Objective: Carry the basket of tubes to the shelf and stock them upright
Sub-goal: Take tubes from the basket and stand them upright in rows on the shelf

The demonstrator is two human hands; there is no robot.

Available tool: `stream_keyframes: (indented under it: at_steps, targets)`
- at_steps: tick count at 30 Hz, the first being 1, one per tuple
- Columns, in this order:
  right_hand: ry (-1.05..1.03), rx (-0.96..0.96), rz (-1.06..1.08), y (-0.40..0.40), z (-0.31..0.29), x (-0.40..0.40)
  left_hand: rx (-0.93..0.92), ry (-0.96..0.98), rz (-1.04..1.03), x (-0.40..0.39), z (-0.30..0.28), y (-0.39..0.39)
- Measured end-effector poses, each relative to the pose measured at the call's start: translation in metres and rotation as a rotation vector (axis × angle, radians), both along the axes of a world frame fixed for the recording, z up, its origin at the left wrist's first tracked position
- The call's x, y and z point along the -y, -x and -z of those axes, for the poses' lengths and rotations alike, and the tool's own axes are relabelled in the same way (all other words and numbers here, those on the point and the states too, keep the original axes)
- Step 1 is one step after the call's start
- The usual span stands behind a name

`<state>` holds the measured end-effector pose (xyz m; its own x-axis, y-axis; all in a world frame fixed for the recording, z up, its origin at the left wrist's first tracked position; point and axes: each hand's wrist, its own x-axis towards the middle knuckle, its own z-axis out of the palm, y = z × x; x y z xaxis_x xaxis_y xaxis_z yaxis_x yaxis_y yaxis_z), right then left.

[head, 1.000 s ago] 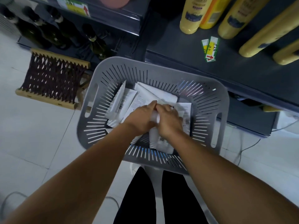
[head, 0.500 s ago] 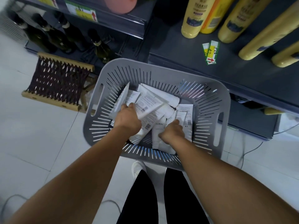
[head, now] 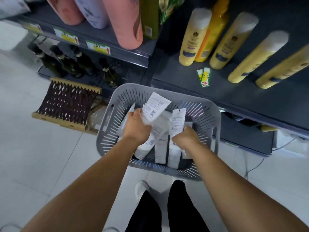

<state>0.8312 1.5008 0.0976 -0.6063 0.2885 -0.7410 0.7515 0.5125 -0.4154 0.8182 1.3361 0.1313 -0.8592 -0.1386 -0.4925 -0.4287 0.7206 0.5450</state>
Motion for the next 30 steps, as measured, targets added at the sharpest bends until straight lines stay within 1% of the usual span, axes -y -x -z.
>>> stream_keyframes:
  at_steps: [3,5,11,14,17,19,23,27,30]
  targets:
    - [0.135,-0.189,0.119,0.001,-0.048,-0.001,-0.096,-0.076,-0.010,-0.004,-0.036,0.003]
    - [0.182,-0.315,0.141,0.001,-0.082,-0.003,-0.174,-0.127,-0.015,-0.008,-0.062,0.006]
    - [0.225,-0.672,0.160,0.002,-0.172,-0.012,-0.417,-0.254,0.027,-0.025,-0.143,0.017]
    - [0.253,-0.801,0.194,0.006,-0.216,-0.018,-0.556,-0.315,0.077,-0.035,-0.176,0.024]
    - [0.247,-0.936,0.215,0.007,-0.259,-0.029,-0.657,-0.370,0.122,-0.050,-0.213,0.031]
    - [0.240,-0.981,0.222,0.009,-0.280,-0.035,-0.707,-0.388,0.151,-0.058,-0.229,0.037]
    - [0.156,-1.079,0.273,0.015,-0.323,-0.062,-0.802,-0.439,0.202,-0.083,-0.269,0.048]
    - [0.055,-1.138,0.313,0.025,-0.360,-0.096,-0.813,-0.491,0.252,-0.112,-0.300,0.059]
    - [-0.002,-1.156,0.331,0.038,-0.378,-0.125,-0.843,-0.486,0.278,-0.136,-0.316,0.074]
